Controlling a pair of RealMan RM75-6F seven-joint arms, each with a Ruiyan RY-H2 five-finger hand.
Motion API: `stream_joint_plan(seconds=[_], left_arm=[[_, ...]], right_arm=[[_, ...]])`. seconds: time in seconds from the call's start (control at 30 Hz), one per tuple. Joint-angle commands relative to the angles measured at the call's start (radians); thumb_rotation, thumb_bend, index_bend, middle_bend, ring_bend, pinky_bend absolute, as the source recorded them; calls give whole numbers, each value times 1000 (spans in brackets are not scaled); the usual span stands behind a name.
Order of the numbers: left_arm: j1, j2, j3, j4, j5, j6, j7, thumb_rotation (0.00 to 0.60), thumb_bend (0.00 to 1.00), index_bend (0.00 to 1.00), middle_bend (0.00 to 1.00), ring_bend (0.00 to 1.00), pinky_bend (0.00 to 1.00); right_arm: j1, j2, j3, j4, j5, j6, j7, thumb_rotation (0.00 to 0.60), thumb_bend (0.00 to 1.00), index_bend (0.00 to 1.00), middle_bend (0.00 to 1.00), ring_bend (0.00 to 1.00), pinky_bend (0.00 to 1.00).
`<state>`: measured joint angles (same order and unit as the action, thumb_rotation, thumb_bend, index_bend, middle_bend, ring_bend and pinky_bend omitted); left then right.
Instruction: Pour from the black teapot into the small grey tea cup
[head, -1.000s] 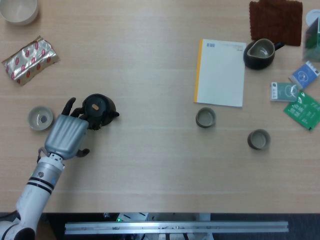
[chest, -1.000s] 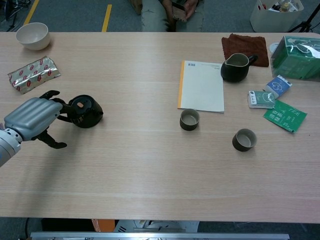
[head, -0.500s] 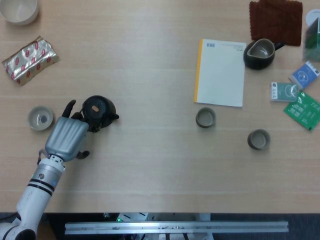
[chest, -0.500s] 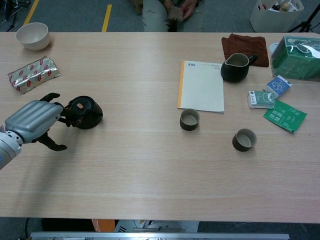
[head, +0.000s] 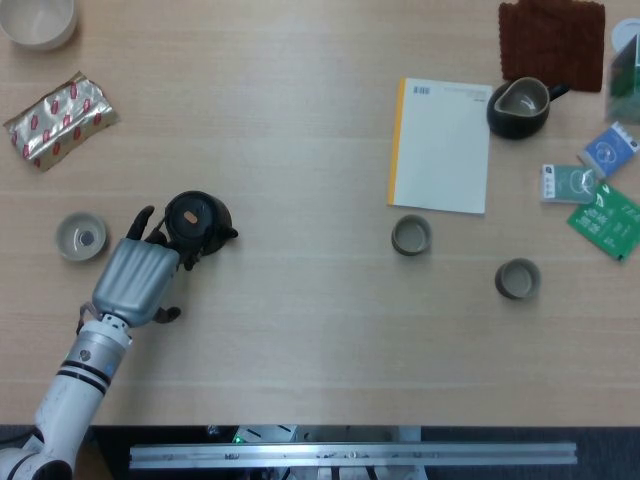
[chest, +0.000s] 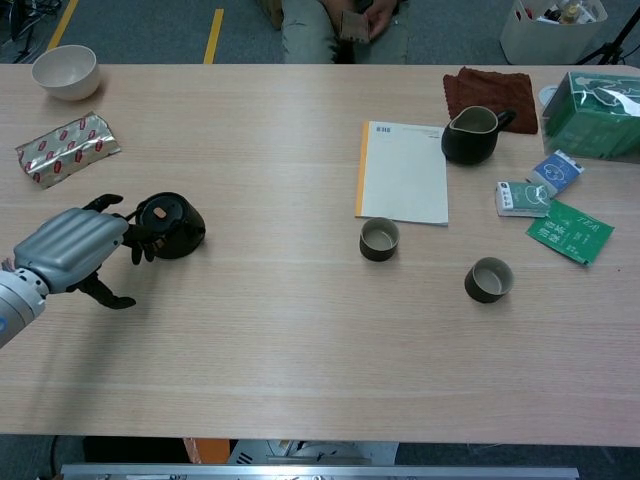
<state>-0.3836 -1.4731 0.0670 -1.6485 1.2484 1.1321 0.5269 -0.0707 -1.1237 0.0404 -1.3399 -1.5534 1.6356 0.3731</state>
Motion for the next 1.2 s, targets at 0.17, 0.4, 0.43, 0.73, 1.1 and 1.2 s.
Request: stream_joint_plan(seconds=[0.17, 0.4, 0.43, 0.73, 1.1, 1.2], left_arm=[[1, -10, 1, 10, -3, -11, -3, 600, 94, 435, 480, 327, 0], [0, -28, -4, 27, 5, -16, -17, 600, 94, 474, 530, 373, 0], [0, -30, -4, 28, 8, -16, -17, 600, 94, 485, 547, 388, 0], [-8, -37, -15, 29, 13, -19, -10, 600, 95, 569, 688, 509, 0], [-22, -26, -44, 15, 6, -20, -11, 600, 95, 682, 813, 618, 0], [-26, -24, -51, 10, 4, -20, -14, 600, 94, 727, 838, 642, 0]], right_arm=[[-1, -1, 0, 1, 2, -1, 0, 600, 146, 270, 250, 142, 272], [-5, -1, 1, 4, 6, 2, 5, 600, 146, 270, 251, 142, 272], [-6, -1, 2, 5, 6, 3, 7, 600, 146, 270, 251, 142, 272], [-5, -3, 6, 17, 12, -1, 27, 600, 146, 270, 251, 142, 272], [-3, -7, 12, 24, 17, -2, 36, 600, 146, 270, 250, 142, 272], [-3, -7, 13, 25, 19, -3, 38, 600, 146, 270, 251, 142, 272]])
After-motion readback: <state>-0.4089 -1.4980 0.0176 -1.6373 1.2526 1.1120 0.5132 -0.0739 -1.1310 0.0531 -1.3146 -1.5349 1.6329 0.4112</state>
